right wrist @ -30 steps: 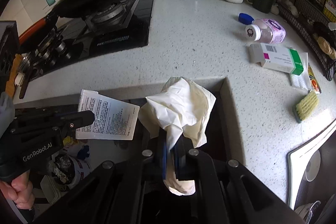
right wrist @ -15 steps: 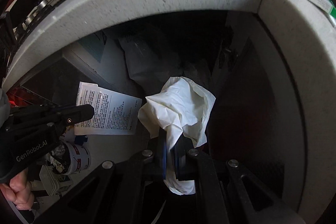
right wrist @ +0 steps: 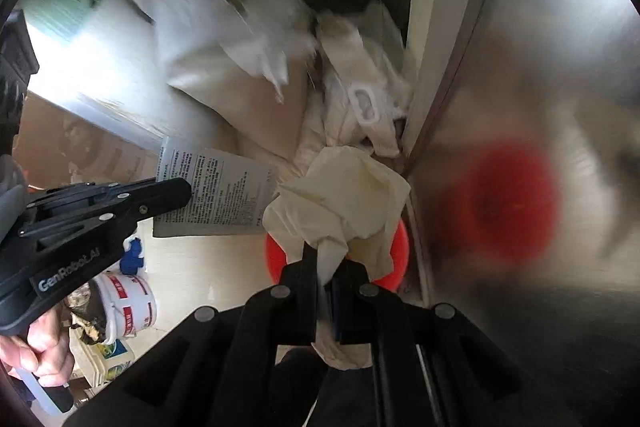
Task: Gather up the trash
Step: 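Carry the leaflet with the left gripper while the right carries the gloves to the bucket, then open both grippers to drop the leaflet and gloves into the red bucket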
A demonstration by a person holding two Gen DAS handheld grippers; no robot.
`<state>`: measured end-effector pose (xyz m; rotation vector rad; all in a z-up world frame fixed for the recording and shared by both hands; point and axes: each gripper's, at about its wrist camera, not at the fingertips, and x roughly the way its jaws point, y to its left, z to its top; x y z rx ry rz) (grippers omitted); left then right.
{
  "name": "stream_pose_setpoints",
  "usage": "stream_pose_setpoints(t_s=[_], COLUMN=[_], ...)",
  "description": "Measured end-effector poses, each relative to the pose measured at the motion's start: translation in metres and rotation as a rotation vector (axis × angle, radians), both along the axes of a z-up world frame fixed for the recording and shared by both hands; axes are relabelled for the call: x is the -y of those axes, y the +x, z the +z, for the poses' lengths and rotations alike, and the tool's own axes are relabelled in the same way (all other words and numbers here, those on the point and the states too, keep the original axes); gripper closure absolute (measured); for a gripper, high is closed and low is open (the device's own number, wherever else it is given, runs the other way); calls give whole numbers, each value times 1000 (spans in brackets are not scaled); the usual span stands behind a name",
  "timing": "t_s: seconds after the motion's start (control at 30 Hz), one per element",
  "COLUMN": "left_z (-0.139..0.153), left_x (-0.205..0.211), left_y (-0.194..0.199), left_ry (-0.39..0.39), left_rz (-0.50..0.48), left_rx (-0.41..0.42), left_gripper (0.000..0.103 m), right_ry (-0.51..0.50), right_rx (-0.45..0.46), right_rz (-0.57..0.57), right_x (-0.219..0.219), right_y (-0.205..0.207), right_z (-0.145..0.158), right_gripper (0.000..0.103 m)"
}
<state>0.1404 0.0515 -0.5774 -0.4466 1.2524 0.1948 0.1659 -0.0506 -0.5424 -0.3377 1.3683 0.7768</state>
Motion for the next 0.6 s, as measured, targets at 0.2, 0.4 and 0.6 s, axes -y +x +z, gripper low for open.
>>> stream_pose_setpoints(t_s=[0.2, 0.4, 0.6], left_z=[-58, -92, -106], left_x=[8, 20, 24], left_y=[15, 23, 28], left_ry=[0, -12, -18], left_rz=[-43, -111, -126], left_rx=[-55, -85, -100], left_gripper=[101, 97, 78], right_ry=[-50, -67, -72], right_rx=[-55, -60, -74], right_rz=[-18, -11, 6], right_x=[0, 12, 17], right_y=[6, 6, 11], right_z=[-75, -102, -129], right_gripper=[98, 98, 97])
